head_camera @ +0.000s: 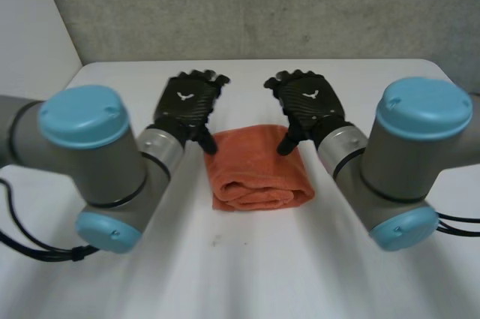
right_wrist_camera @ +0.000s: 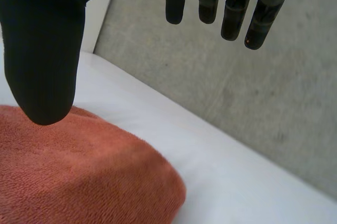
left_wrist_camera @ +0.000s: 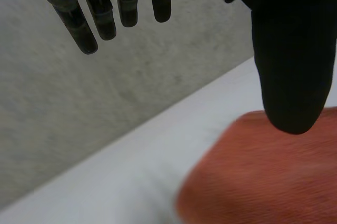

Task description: Fold the laundry

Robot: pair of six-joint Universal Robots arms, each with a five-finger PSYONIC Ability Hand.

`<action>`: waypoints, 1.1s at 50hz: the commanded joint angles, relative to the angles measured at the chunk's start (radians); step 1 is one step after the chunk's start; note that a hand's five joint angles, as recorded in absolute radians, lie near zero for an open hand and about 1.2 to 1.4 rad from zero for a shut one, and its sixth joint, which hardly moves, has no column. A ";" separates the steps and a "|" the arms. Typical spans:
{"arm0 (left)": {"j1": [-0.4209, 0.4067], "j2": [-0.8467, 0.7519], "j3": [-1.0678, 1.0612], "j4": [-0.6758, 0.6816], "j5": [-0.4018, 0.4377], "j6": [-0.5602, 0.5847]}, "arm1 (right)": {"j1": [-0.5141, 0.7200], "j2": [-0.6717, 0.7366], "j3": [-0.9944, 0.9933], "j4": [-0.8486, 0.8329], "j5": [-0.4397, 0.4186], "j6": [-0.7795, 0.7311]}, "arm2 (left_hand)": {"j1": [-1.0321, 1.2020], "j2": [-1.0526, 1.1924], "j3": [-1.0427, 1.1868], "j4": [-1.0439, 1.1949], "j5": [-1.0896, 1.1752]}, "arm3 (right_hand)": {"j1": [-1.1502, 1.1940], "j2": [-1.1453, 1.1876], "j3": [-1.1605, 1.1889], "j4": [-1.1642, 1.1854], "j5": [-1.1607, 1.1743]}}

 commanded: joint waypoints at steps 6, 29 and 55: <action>-0.027 -0.210 0.138 -0.236 -0.015 -0.152 | -0.048 0.227 -0.157 0.236 -0.069 0.071 | 0.005 0.000 -0.013 -0.004 -0.020 | -0.027 -0.040 -0.035 -0.055 -0.062; 0.056 0.086 0.108 -0.243 -0.003 -0.138 | -0.144 -0.085 -0.140 0.251 -0.056 0.082 | -0.019 -0.024 -0.037 -0.027 -0.044 | -0.027 -0.040 -0.035 -0.055 -0.062; 0.271 0.339 0.062 -0.450 0.091 -0.123 | -0.241 -0.273 -0.102 0.290 0.034 0.019 | -0.019 -0.025 -0.037 -0.028 -0.045 | -0.027 -0.040 -0.035 -0.055 -0.062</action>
